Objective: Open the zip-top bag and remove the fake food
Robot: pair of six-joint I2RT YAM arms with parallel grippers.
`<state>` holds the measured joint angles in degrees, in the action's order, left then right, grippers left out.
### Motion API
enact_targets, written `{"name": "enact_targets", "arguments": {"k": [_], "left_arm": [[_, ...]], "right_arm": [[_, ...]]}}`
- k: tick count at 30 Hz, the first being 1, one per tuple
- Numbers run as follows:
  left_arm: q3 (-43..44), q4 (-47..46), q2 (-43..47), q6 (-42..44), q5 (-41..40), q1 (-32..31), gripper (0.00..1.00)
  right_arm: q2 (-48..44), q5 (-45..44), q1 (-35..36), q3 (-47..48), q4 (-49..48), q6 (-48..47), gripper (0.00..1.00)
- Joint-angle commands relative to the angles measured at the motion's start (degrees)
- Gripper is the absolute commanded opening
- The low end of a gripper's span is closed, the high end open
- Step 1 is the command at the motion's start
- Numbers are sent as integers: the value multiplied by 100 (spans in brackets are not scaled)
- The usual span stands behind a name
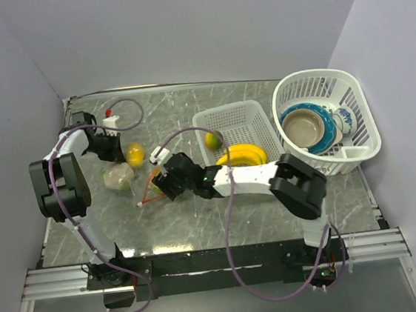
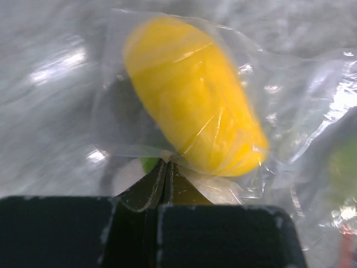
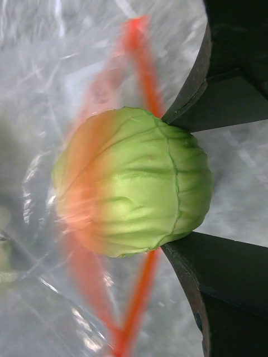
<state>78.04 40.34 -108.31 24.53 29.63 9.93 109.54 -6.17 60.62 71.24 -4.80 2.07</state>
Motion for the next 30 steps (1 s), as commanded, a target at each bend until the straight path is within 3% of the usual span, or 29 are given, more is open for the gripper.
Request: {"name": "enact_targets", "arguments": {"k": [1,8,13,21,24,25,26,27,30], "left_arm": [[167,124,-173,-151,-967,272,1],[211,229,47,-98,-950,272,1],[684,974,266,-150,-345,229,1],[1240,1758,776,-467,474,-70,1],[1284,1802,1013,-572,447,-272,1],[1371,1837,1066,-607,465,-351,1],[1450,1933,1145,-651,500,-387,1],[1520,2004,1172,-686,552,-474,1],[1784,2154,1277,-757,562,-624,1]], "right_arm": [[-1134,-349,11,-347,-338,83,64],[-2076,-1419,-199,-1085,-566,136,66],[-2568,-2168,-1312,-1508,-663,786,63],[-1973,-3415,-2150,-1026,451,1865,60],[-1639,-3610,-2212,-727,1014,2253,72],[-1568,-3662,-2212,-665,1094,2307,79],[-1532,-3654,-2212,-612,1156,2368,95],[-1514,-3628,-2204,-559,1165,2377,100],[-1680,-3601,-2160,-629,982,2290,100]]}}
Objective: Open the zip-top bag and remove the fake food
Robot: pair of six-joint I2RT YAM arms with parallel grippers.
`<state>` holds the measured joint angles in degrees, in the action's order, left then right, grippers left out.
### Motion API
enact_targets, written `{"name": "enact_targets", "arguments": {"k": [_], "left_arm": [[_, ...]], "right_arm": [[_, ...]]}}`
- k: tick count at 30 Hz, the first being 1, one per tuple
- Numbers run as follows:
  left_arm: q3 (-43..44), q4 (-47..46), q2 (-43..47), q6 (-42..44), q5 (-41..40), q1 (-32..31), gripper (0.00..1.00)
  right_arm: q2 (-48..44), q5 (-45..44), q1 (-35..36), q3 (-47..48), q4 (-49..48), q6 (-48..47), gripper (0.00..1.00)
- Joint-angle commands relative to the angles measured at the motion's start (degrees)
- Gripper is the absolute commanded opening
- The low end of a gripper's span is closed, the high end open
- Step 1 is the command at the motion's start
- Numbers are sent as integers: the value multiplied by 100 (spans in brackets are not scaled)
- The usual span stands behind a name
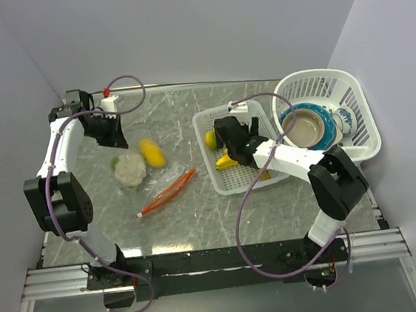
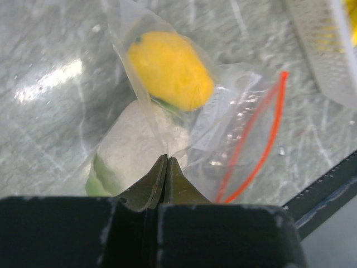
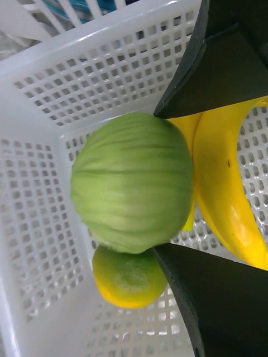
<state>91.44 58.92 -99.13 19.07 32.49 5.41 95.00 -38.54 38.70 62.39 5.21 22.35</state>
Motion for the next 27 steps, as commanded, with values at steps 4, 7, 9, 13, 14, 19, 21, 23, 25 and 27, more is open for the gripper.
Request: {"name": "enact_targets", "arguments": {"k": [4,7,9,13,14,19,21,23,25,27], "left_arm": [[166,51,430,-263,-214,-260,1],[-406,-415,325,-255,-690,-260,1],[-896,-957,263,-255,-1261,-260,1],[-1181,-1322,-35,-281,-1869,-260,1],[-1103,-1243,-71,-281,-1843,-251,1],[-277,-716,25,-378,-1264,-268,31],[-83,-522,113,-378,-1000,-268,40],[-82,-574,227,-421,-973,-268,13],[-161,-618,237,-457,-1078,-268,1],[-205,-592,228,-448,-1087,-268,1]], "right_arm": [[-508,-531,322,168,-266,-107,100],[-684,-681,751,89,-459,-494,100],[-772,-794,1024,28,-504,-758,100],[-913,-760,1710,-200,-837,-1013,100],[-870,-751,1955,-271,-916,-1074,100],[-483,-497,2177,-201,-803,-812,100],[-351,-330,2282,-192,-837,-750,100],[-263,-137,2388,-271,-1012,-802,99],[-149,13,2537,-315,-1110,-846,98],[70,66,2686,-333,-1163,-864,96]]}}
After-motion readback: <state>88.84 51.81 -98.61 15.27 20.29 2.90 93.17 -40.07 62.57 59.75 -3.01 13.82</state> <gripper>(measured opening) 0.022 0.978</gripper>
